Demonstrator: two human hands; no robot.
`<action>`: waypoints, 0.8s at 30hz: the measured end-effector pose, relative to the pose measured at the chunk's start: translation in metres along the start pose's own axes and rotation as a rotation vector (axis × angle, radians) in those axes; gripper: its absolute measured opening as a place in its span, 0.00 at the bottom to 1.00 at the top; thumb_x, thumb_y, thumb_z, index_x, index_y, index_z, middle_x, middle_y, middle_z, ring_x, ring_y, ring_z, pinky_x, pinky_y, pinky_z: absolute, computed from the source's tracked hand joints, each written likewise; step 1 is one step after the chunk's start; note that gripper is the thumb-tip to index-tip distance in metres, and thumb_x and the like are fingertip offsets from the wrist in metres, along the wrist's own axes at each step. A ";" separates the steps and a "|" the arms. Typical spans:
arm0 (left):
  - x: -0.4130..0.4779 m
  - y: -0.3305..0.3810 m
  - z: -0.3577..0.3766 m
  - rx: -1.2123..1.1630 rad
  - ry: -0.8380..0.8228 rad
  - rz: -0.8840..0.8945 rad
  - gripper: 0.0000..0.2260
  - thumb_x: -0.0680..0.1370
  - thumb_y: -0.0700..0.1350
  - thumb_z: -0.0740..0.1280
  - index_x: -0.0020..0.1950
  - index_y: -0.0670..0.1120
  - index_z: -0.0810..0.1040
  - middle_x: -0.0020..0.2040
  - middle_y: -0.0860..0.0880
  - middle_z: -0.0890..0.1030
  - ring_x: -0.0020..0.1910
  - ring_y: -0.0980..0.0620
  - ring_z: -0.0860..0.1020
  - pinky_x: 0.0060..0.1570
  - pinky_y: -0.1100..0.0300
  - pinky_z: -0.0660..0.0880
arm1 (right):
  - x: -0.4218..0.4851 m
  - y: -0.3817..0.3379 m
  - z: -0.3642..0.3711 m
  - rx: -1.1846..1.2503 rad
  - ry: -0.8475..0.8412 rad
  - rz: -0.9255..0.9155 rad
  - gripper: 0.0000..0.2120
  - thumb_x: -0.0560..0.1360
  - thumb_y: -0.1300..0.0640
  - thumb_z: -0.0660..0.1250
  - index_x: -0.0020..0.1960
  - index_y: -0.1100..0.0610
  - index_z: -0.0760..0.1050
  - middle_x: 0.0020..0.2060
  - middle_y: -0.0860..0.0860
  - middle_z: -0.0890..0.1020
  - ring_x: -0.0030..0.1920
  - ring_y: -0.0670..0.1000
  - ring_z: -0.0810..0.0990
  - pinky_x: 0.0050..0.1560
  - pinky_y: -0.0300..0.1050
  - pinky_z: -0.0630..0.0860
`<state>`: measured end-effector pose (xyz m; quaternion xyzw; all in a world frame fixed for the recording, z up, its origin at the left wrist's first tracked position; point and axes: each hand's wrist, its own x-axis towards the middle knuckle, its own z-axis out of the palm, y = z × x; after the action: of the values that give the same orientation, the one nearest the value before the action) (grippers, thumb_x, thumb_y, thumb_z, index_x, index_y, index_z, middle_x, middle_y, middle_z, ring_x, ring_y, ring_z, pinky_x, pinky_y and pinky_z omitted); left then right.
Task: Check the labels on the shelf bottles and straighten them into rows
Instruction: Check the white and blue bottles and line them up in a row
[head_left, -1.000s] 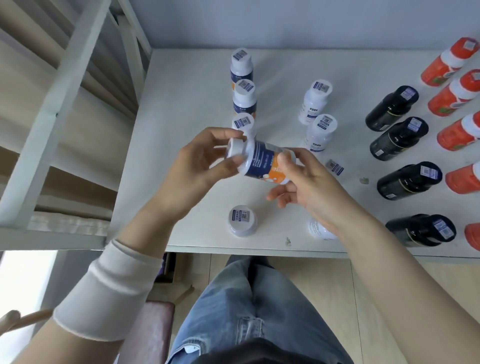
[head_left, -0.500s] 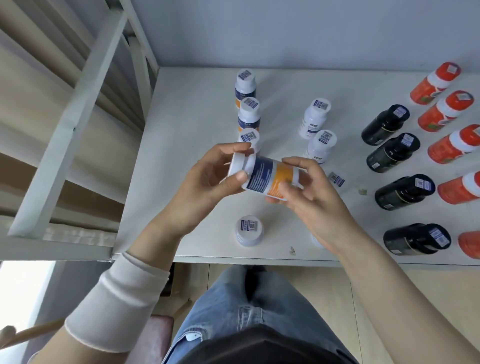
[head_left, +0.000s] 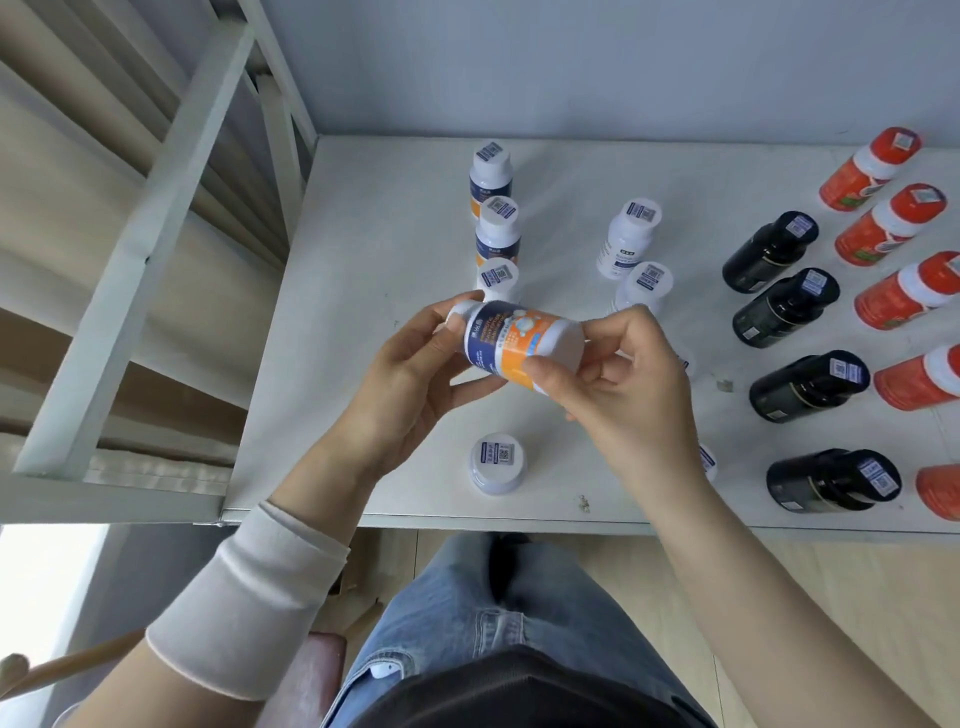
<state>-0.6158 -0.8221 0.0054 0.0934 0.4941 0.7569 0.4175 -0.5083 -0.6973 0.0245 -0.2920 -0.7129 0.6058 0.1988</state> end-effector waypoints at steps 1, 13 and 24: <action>0.001 0.000 0.002 -0.024 0.000 -0.033 0.11 0.77 0.48 0.60 0.58 0.48 0.75 0.49 0.51 0.83 0.47 0.53 0.82 0.44 0.58 0.79 | 0.000 -0.004 0.003 -0.104 0.041 -0.044 0.25 0.53 0.45 0.79 0.40 0.53 0.70 0.35 0.45 0.81 0.33 0.47 0.78 0.34 0.37 0.74; 0.019 0.017 -0.004 0.752 -0.104 0.318 0.15 0.72 0.41 0.71 0.55 0.53 0.75 0.54 0.58 0.78 0.53 0.53 0.77 0.51 0.61 0.77 | 0.007 0.023 -0.009 -0.538 -0.128 -0.100 0.23 0.64 0.57 0.77 0.56 0.60 0.72 0.55 0.55 0.78 0.52 0.53 0.78 0.53 0.47 0.75; 0.032 -0.022 -0.028 1.179 -0.167 0.377 0.19 0.70 0.38 0.74 0.59 0.47 0.76 0.54 0.53 0.72 0.52 0.58 0.73 0.53 0.59 0.75 | 0.032 0.002 -0.011 -1.121 -0.283 -0.206 0.20 0.74 0.53 0.67 0.63 0.58 0.67 0.58 0.56 0.71 0.60 0.57 0.70 0.51 0.44 0.65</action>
<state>-0.6397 -0.8145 -0.0347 0.4527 0.7693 0.4078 0.1922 -0.5252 -0.6676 0.0227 -0.1978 -0.9689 0.1468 -0.0253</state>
